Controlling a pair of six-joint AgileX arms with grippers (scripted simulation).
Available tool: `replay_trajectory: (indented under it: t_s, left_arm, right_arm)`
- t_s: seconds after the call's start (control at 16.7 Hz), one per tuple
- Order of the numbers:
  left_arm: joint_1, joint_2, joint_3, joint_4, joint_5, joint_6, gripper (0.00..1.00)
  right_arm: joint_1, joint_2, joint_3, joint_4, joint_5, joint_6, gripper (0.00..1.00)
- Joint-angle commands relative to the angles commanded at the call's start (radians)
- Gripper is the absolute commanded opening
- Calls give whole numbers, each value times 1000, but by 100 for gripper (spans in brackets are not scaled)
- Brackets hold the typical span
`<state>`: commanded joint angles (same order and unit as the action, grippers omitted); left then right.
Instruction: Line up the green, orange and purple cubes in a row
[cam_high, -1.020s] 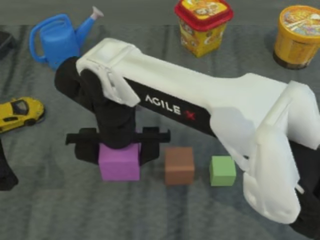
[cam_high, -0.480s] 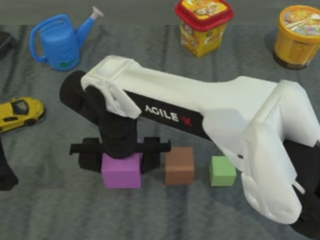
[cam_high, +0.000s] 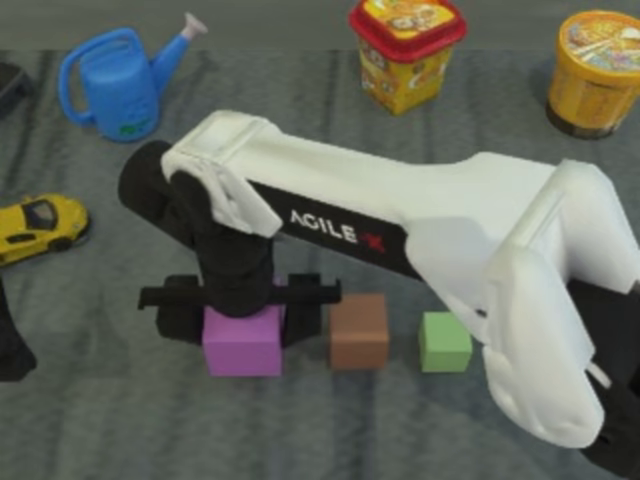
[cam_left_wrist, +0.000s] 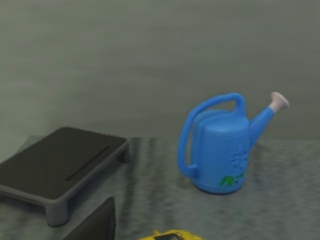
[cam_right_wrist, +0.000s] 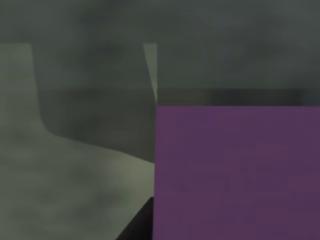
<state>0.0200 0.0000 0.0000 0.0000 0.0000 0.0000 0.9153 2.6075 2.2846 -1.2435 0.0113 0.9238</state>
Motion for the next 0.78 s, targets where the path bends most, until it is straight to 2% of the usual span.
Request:
replay_trajectory:
  t_s: [0.24,0.78]
  left_arm:
    - [0,0,0,0,0,0,100]
    - [0,0,0,0,0,0,100]
  right_arm:
    - [0,0,0,0,0,0,98]
    - [-2,0,0,0,0,0,100]
